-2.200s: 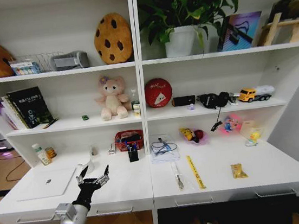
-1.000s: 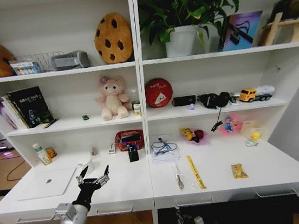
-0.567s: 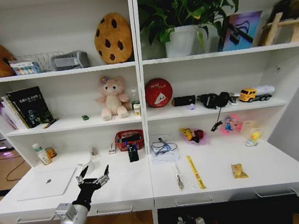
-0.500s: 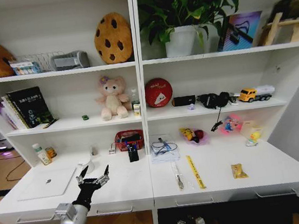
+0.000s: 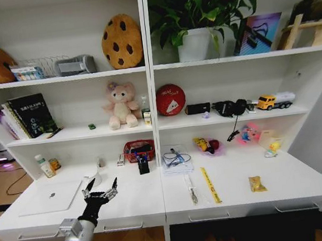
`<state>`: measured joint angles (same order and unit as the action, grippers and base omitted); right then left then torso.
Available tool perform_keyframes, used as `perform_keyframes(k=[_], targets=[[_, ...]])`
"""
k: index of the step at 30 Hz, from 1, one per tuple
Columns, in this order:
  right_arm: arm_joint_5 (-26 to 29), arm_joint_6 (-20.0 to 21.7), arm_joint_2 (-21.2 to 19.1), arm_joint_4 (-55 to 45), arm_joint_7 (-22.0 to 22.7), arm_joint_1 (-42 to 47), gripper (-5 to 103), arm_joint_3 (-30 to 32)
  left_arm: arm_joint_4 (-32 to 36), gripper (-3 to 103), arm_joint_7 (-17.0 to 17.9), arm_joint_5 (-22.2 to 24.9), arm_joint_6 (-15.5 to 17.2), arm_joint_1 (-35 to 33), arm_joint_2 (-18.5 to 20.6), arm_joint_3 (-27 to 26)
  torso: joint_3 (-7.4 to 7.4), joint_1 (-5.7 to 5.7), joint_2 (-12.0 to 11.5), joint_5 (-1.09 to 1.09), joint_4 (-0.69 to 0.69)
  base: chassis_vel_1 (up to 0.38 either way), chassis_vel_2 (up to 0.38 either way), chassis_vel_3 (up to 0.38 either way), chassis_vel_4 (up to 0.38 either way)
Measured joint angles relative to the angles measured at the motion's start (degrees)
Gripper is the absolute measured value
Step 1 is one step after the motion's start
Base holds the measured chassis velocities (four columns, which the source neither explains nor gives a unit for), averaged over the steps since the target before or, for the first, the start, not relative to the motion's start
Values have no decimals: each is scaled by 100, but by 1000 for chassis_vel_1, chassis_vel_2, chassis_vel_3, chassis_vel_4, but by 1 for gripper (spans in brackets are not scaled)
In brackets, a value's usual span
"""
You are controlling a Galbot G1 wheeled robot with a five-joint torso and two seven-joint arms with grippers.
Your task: Organize the objects on the table.
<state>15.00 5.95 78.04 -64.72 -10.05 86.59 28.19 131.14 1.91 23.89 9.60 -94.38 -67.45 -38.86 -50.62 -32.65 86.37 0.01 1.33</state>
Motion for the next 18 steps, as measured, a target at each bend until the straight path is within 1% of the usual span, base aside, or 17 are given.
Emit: perform_keyframes(k=[2,4,5,6,8,9,11,12,14,15,17,18], targets=[[161,240,-240,-416,-121,284,100,62,0,100,0,0,0,0,0,0,0,0,0,1,-1,0,0,0,0],[203,302,-289,-519,-144,354,100,74,0,100,2,0,0,0,0,0,0,0,0,0,-2,0,0,0,0],[378,613,-500,-995,-193,662,100,122,0,100,1,0,0,0,0,0,0,0,0,1,-2,0,0,0,0],[422,756,-623,-1301,-201,890,100,179,0,100,0,0,0,0,0,0,0,0,0,0,-2,0,0,0,0],[464,834,-744,-1681,-253,1193,100,257,0,100,0,0,0,0,0,0,0,-1,0,-1,-1,0,0,0,0],[464,834,-744,-1681,-253,1193,100,257,0,100,0,0,0,0,0,0,0,-1,0,-1,-1,0,0,0,0],[476,1100,-905,-2567,-274,1758,100,425,0,100,-1,0,0,0,0,0,-1,0,0,-1,3,0,0,0,0],[520,1448,-936,-3341,-155,2090,100,559,0,100,-1,0,0,0,0,0,0,0,1,-1,1,0,0,0,0],[550,1933,-906,-4076,40,2376,100,749,0,100,-1,0,0,0,0,0,0,0,0,-2,-1,0,0,0,0],[535,2101,-871,-4386,127,2485,100,865,0,100,0,0,0,0,0,0,0,0,0,-1,-1,0,0,0,0],[526,2161,-860,-4526,171,2530,100,926,0,100,0,0,0,0,0,0,-1,0,1,0,0,0,0,0,0],[517,2268,-846,-4832,279,2607,100,1074,0,100,0,0,0,0,0,0,-1,0,0,-1,0,0,0,0,0]])
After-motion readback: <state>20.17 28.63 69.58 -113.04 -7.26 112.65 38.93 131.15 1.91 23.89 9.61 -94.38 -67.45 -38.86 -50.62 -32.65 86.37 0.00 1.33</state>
